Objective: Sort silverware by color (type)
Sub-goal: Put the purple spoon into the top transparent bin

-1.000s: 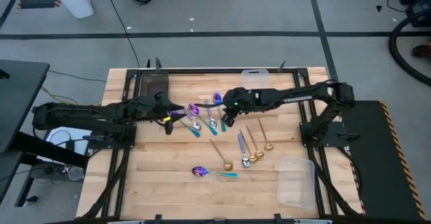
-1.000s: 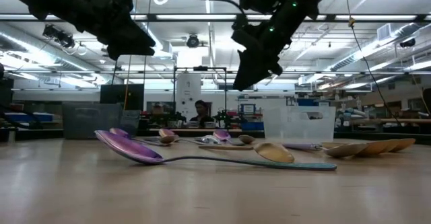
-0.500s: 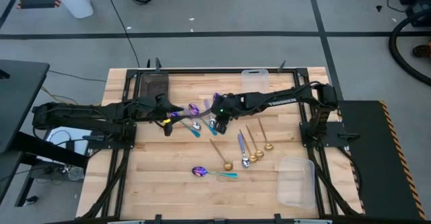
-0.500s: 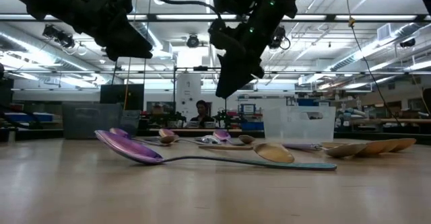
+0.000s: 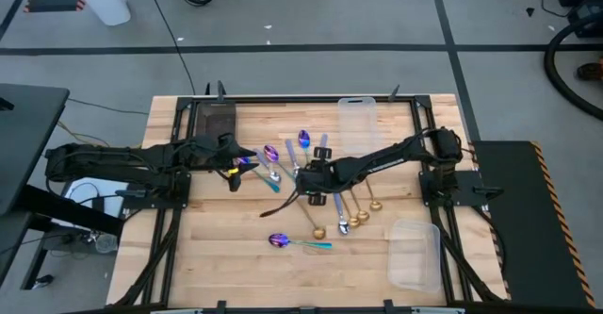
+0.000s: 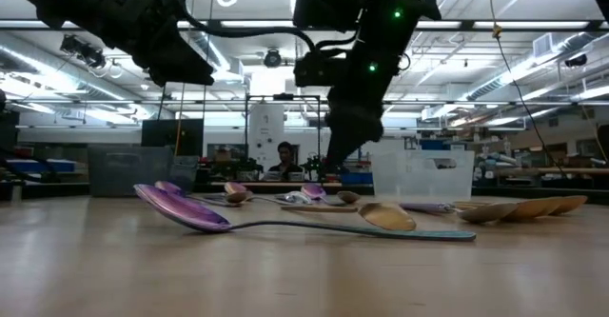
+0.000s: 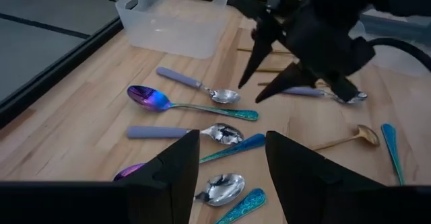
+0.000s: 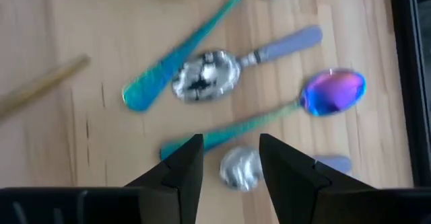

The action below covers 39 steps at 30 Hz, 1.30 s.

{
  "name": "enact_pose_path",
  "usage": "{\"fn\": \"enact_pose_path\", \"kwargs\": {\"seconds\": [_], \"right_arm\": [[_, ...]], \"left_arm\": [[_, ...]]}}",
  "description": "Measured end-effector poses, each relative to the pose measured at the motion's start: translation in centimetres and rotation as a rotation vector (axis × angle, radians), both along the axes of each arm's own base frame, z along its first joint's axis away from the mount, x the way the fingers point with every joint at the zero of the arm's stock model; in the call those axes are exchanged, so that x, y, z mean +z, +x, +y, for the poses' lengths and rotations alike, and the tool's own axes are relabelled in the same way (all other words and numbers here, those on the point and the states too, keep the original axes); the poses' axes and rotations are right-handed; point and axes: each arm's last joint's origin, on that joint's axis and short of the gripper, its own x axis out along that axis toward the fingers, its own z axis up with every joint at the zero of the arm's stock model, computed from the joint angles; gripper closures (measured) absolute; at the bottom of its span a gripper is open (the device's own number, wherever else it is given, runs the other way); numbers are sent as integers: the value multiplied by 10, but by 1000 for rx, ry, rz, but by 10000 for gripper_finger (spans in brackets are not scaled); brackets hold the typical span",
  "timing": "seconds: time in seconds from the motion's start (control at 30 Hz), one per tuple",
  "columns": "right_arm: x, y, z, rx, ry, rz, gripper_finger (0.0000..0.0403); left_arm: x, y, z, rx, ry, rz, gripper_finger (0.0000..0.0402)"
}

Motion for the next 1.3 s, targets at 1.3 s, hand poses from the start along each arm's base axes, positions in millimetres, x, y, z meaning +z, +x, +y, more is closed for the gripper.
{"fn": "enact_pose_path", "kwargs": {"seconds": [1.3], "right_arm": [[-45,-1,-26,-96,-16,161,383]], "left_arm": [[-5,-4,0,-11,18,69,223]]}}
